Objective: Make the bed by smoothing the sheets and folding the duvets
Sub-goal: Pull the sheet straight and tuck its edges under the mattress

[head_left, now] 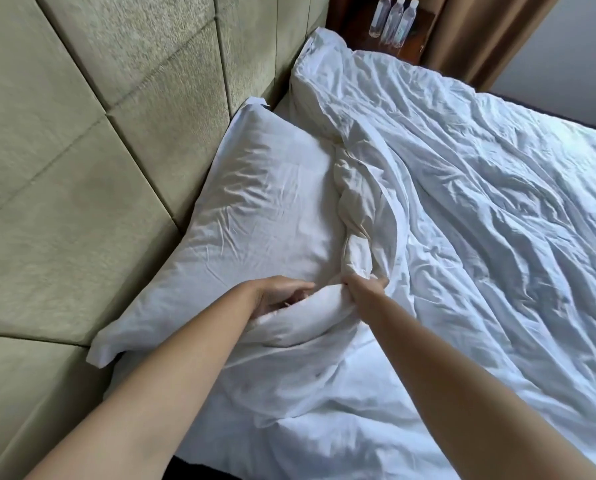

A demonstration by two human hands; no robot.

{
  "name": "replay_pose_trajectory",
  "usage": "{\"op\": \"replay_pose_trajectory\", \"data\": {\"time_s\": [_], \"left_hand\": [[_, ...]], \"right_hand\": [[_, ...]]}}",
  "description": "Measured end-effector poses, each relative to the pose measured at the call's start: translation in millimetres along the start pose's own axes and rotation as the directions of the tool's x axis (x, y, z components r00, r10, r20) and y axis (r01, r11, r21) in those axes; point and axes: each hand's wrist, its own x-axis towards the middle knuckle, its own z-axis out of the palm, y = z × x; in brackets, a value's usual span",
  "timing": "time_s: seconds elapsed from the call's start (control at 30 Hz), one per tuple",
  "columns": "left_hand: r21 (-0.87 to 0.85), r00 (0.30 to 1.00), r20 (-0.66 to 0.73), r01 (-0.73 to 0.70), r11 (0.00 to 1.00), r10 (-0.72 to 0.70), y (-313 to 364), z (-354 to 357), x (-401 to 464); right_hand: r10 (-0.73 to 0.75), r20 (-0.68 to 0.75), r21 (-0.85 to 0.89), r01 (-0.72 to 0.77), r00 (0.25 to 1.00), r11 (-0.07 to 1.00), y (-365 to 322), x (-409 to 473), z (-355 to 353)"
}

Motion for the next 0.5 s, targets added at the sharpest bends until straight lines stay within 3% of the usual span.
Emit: {"op": "replay_pose_trajectory", "data": {"time_s": [0.1,0.2,0.33,0.5], "left_hand": [[0.059,0.963,-0.249,-0.094,0.994,0.106,1.8,1.7,9.5],[0.219,0.976,-0.196,-0.046,0.975,0.090,6.2,17.4,7.5],[0.258,0.988,-0.144,-0.014,0.966,0.052,9.3,47.7,-7.7],[0.070,0.989,-0.145,0.035,0.997,-0.025,-0.1,78.5,-34.0]], "right_hand": [[0.002,-0.065,0.111,0.005,0.998,0.994,0.4,-5.4,-8.6],[-0.114,-0.149,0.019,0.118,0.982,0.993,4.6,-14.5,-16.6],[-0.255,-0.121,-0.138,0.238,0.959,0.961,12.9,-21.3,-41.2],[-0.417,-0.181,-0.081,0.409,0.891,0.909,30.3,-40.9,-81.2]]}}
